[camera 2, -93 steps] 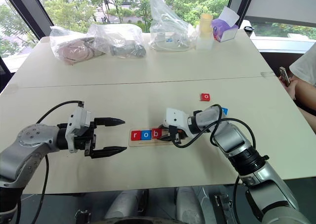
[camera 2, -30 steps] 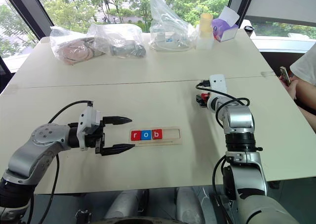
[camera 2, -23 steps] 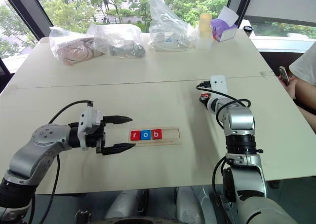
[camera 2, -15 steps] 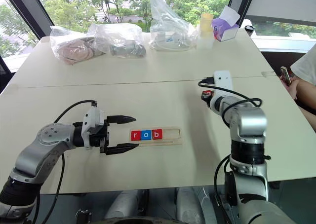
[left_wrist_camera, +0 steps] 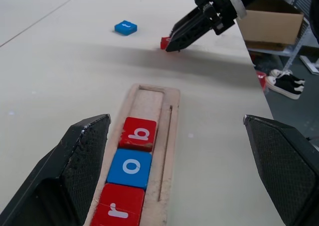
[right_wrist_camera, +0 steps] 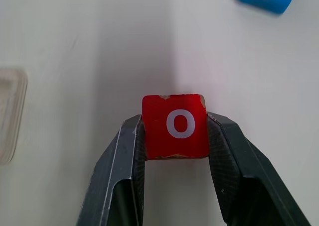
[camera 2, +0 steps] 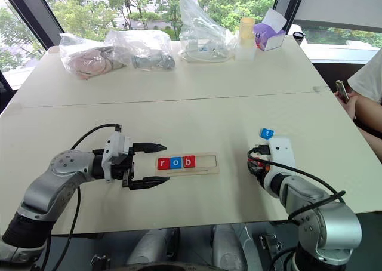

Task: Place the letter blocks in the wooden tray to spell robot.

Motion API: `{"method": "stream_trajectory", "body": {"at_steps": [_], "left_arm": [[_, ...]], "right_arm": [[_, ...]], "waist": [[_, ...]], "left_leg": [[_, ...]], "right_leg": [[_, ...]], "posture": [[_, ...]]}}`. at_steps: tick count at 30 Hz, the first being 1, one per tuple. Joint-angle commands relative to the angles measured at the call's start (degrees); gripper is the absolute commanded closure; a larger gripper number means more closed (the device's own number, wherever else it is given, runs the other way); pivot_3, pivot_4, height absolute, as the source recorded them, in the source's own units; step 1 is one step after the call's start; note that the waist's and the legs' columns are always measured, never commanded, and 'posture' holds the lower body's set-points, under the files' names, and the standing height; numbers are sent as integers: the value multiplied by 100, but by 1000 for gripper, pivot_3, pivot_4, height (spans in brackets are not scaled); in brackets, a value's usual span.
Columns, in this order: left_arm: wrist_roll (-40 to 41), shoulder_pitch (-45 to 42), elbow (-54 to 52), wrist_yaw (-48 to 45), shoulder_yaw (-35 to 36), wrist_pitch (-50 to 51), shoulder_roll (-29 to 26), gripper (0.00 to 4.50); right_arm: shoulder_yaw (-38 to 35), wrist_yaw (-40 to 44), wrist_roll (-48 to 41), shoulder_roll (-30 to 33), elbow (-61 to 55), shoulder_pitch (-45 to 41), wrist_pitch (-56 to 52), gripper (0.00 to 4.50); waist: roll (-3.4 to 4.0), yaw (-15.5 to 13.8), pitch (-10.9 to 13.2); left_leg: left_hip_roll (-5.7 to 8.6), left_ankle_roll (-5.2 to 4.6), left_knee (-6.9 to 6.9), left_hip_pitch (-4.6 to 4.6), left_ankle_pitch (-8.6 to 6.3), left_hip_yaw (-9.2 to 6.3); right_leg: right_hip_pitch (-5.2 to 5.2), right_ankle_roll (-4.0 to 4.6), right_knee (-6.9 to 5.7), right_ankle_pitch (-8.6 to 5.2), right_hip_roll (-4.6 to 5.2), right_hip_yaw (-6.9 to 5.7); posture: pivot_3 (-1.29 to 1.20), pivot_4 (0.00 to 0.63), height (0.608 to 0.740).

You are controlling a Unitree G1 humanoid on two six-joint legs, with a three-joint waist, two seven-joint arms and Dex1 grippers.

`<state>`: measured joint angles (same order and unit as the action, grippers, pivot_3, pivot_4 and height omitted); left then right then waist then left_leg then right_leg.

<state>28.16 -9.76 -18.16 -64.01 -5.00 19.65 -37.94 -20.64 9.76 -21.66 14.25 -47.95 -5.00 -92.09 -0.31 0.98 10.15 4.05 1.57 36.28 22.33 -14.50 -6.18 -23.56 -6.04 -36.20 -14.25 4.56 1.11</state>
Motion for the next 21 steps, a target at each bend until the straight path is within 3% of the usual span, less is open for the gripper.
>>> {"method": "stream_trajectory", "body": {"at_steps": [1,12,14,15,18,21], "left_arm": [[49,-83,-81,-57,56,-67,-21,0],[177,-65,-229,-273,144,-15,-198,0],[172,-64,-269,-293,98,-42,-186,0],[175,-59,-290,-296,81,-40,-181,0],[175,-34,-307,-314,74,-38,-190,0],[162,-35,-292,-327,72,-40,-193,0]], "right_arm": [[-28,-146,-115,-96,-167,-116,-41,3328],[231,-358,-56,-214,161,-449,-41,3328],[330,-256,-127,-37,199,-448,-41,2261],[376,-173,-169,97,212,-455,-41,1940],[461,204,-330,650,231,-564,-41,278],[664,1337,-781,2066,380,-697,441,82]], "waist": [[0,-9,0],[0,-22,0],[0,-21,0],[0,-21,0],[1,-21,1],[10,-22,7]], "left_leg": [[0,0,0,0,0,0],[2,0,-3,4,0,-1],[2,0,-4,4,0,-2],[2,0,-4,4,0,-2],[2,0,-3,4,0,-2],[3,0,0,7,0,-1]], "right_leg": [[1,0,0,0,0,0],[-2,0,3,-1,4,-1],[-3,0,4,-1,4,-1],[-3,0,4,-1,4,-1],[-2,0,4,-1,4,-2],[0,0,6,-1,6,-4]], "posture": [[0,150,740],[0,150,740],[0,150,740],[0,150,740],[0,150,740],[0,150,740]]}}
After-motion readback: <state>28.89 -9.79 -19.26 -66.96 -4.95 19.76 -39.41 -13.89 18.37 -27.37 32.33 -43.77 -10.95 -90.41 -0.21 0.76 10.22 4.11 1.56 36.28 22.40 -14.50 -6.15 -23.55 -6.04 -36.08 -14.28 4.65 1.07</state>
